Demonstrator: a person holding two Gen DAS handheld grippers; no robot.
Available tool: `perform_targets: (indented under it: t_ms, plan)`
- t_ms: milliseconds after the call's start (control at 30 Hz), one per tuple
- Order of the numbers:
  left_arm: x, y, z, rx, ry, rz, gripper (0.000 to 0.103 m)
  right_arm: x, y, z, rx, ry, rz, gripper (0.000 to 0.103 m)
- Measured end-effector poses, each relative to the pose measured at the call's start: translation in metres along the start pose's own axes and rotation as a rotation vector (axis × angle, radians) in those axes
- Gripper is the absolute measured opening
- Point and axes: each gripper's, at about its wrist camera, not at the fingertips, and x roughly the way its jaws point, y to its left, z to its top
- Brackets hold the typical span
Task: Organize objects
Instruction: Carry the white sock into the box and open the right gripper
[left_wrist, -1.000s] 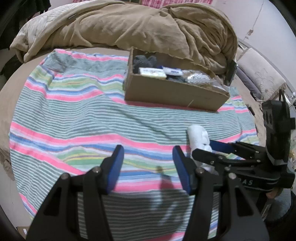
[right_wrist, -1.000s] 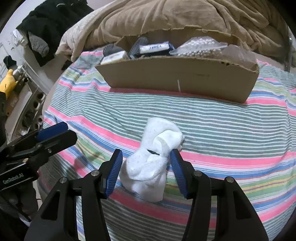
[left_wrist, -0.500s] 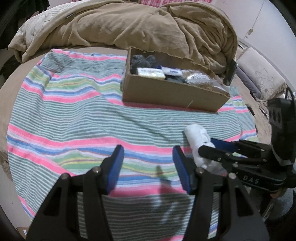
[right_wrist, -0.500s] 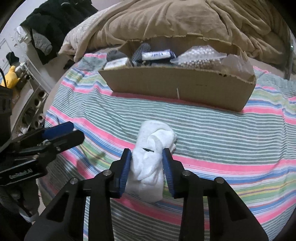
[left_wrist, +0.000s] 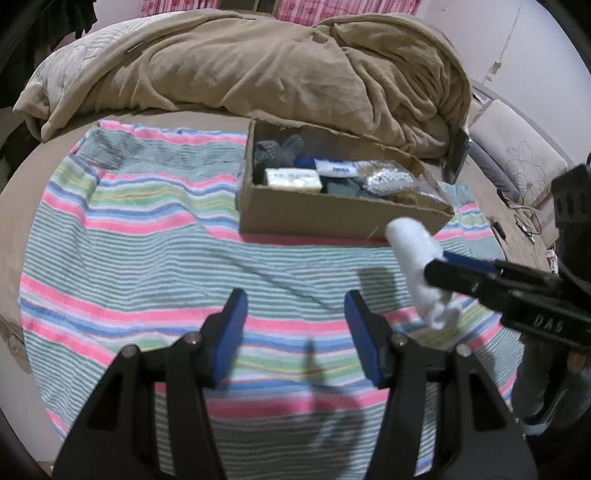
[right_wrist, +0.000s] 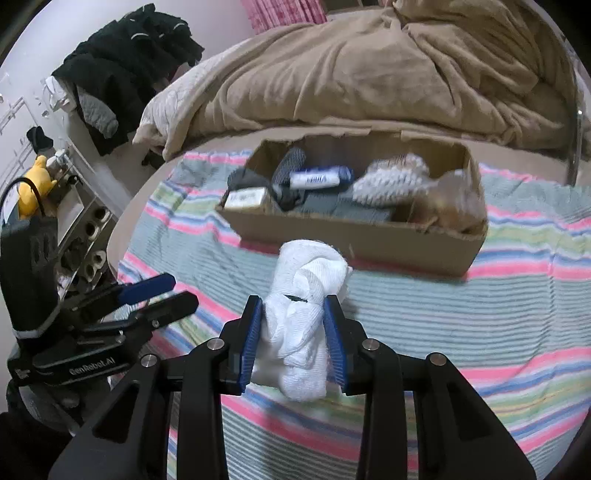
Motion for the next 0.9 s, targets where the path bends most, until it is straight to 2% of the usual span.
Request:
perform_targets:
  t_ms: [433,900]
  plan:
    - [0.002,0.003,0.028,0.021,-0.044,0.000,0.056,-0.013,-0.010,0.040,-0.020,-0.079,-0.017,0.036]
    - [0.020,0.005,0.056,0.031,-0.065,-0.012,0.056,0.014,-0.023,0.074,-0.019,-0.083,-0.043,0.036]
